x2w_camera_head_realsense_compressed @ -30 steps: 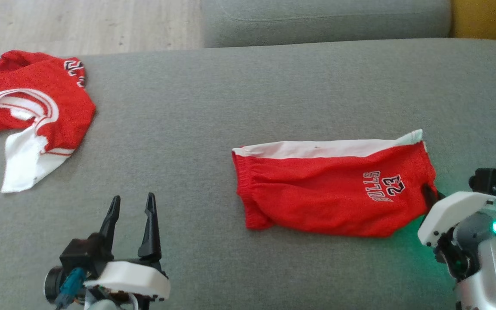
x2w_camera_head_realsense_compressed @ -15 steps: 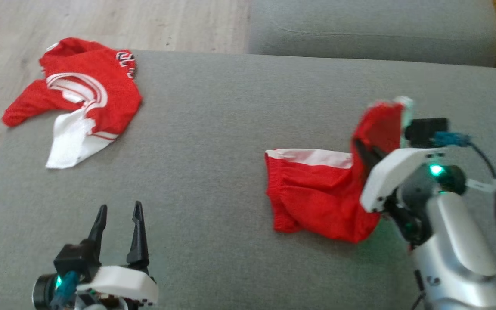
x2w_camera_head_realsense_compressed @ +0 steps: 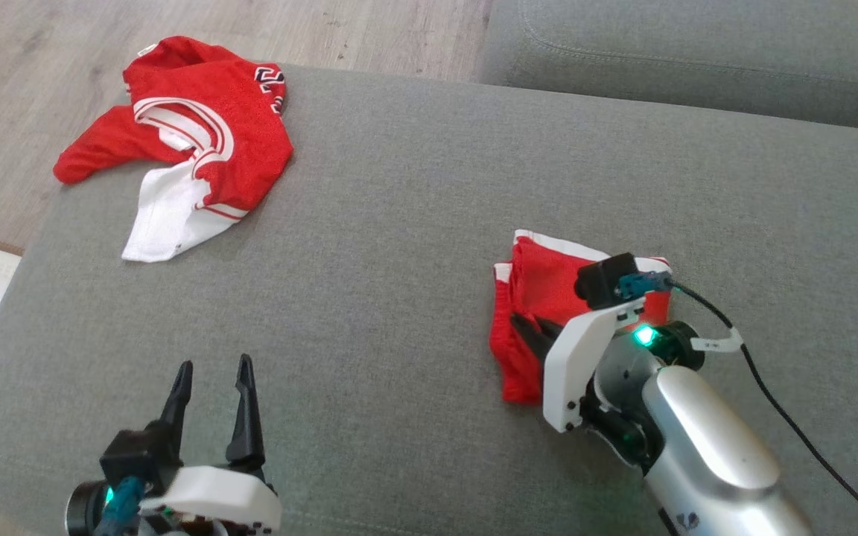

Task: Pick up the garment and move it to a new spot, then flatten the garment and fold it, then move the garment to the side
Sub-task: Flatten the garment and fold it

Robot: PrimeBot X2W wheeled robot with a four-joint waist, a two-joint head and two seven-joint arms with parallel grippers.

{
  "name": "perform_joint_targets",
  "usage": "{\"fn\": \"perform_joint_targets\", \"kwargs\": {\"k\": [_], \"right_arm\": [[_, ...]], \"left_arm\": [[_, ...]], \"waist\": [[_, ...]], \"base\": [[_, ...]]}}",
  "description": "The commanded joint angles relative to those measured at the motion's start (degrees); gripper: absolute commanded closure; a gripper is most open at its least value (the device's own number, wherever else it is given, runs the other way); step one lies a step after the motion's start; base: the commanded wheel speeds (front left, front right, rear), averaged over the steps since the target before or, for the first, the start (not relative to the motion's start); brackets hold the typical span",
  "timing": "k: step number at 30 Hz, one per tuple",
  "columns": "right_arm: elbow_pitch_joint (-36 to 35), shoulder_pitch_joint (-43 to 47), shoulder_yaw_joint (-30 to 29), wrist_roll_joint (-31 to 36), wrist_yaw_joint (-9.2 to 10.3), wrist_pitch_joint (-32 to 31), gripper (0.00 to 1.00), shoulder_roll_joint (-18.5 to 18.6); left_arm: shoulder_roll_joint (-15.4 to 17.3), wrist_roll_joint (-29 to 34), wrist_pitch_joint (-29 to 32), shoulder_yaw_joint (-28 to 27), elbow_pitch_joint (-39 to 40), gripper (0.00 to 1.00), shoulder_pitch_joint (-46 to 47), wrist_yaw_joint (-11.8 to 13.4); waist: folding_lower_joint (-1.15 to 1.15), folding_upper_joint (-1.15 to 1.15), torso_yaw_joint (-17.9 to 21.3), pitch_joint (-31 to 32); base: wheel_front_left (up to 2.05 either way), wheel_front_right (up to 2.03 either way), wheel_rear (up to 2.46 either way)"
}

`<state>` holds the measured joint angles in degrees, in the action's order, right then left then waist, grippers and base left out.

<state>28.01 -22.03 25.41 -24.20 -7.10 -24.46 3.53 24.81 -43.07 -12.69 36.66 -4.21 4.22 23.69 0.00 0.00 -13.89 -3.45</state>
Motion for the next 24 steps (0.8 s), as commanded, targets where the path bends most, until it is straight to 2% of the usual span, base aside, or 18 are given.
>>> {"fn": "perform_joint_targets", "kwargs": {"k": [1, 9, 11, 12, 13, 24], "right_arm": [[-2.1, -1.6, 1.1, 0.2, -0.39, 0.7, 1.0, -0.6], [-3.2, 0.4, 4.3, 1.0, -0.39, -0.3, 1.0, -0.6], [-3.6, 0.8, 4.7, 0.8, -0.39, 0.0, 0.59, -0.7], [-3.7, 0.9, 4.9, 0.8, -0.39, 0.2, 0.08, -0.7], [-3.8, 1.1, 5.0, 0.7, -0.39, 0.4, 0.0, -0.7], [-8.2, 3.3, 4.9, -0.9, -0.39, 6.3, 0.0, -0.7]], "left_arm": [[0.9, -0.4, -0.6, -2.9, 1.3, 0.0, 2.2, 0.1], [1.1, -0.5, -0.8, -3.2, 1.7, 0.0, 1.5, 0.4], [1.1, -0.5, -0.7, -3.1, 1.7, 0.0, 1.5, 0.5], [1.1, -0.5, -0.7, -3.0, 1.7, 0.0, 1.5, 0.5], [1.1, -0.5, -0.6, -2.9, 1.7, 0.0, 1.4, 0.5], [1.2, -0.6, -0.3, -2.1, 1.5, 0.0, 0.8, 0.5]], "waist": [[0.0, 0.0, 0.1, 0.0], [0.0, 0.0, 1.8, 0.7], [0.0, 0.0, 2.2, 0.9], [0.0, 0.0, 2.4, 0.9], [0.0, 0.0, 2.6, 1.0], [0.0, 0.0, 4.2, 2.5]], "base": [[0.0, 0.0, 0.0], [0.0, 0.0, 0.0], [0.0, 0.0, 0.0], [0.0, 0.0, 0.0], [0.0, 0.0, 0.0], [0.0, 0.0, 0.0]]}}
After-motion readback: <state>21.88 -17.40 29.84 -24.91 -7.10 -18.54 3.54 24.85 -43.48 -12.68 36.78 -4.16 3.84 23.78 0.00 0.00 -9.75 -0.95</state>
